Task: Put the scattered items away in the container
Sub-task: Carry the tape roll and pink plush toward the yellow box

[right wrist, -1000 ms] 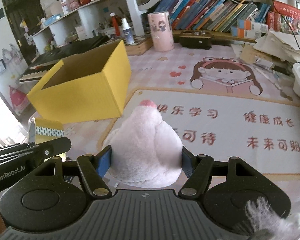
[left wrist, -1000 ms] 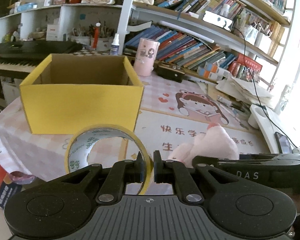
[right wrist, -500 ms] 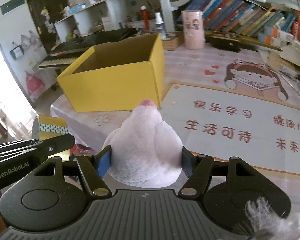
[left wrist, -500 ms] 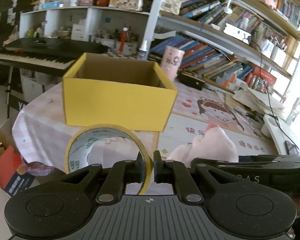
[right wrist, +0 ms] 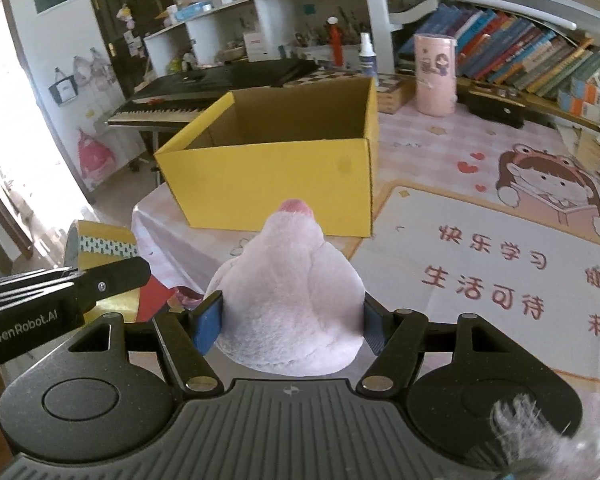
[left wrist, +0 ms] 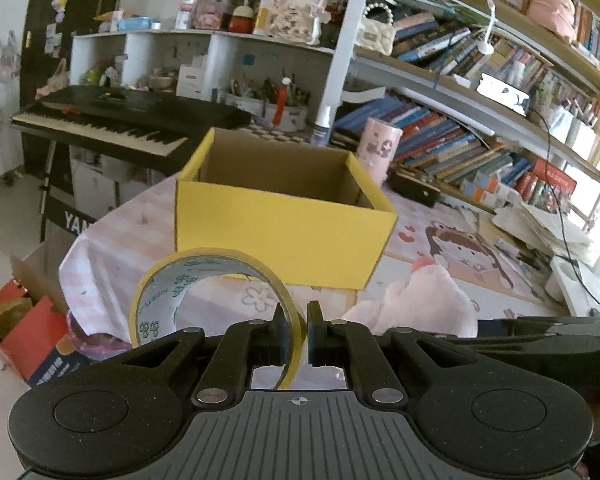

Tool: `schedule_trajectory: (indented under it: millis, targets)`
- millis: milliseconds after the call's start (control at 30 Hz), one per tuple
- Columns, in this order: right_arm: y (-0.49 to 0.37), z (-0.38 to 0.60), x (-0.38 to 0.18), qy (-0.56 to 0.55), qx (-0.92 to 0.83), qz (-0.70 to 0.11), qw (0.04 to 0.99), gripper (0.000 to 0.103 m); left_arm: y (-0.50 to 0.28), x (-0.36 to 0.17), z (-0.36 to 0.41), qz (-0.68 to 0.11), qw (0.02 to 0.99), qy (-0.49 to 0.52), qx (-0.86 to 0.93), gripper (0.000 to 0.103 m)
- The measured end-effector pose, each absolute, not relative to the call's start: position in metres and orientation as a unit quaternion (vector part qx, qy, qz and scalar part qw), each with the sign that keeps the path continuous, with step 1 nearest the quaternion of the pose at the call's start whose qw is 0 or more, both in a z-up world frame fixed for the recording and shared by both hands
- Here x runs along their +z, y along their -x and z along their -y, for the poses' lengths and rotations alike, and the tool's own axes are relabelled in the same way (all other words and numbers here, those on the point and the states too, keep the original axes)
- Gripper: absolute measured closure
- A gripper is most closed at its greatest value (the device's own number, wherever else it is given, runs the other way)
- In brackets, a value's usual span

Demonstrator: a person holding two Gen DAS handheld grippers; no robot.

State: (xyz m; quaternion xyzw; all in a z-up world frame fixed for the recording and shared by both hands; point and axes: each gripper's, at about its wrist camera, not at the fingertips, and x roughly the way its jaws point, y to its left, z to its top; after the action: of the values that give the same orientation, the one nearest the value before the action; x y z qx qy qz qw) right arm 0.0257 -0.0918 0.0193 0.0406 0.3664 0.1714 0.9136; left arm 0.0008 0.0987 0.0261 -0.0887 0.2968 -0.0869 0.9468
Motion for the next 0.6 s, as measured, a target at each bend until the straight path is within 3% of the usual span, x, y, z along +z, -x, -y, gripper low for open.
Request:
schedule_trajectory:
  millis: [300,600]
  targets:
    - [-0.05,0.083,0.021,-0.027,0.202,-0.36,0.911,0.036,-0.021,0.031,-0.102,-0.29,0.951,0.087,-0.06,0.096]
    - [-0.099,0.092,0.055,-0.037,0.217,-0.281,0.934,0.036,-0.069,0.057,-0.09,-0.248,0.965,0.064,-0.052,0.096]
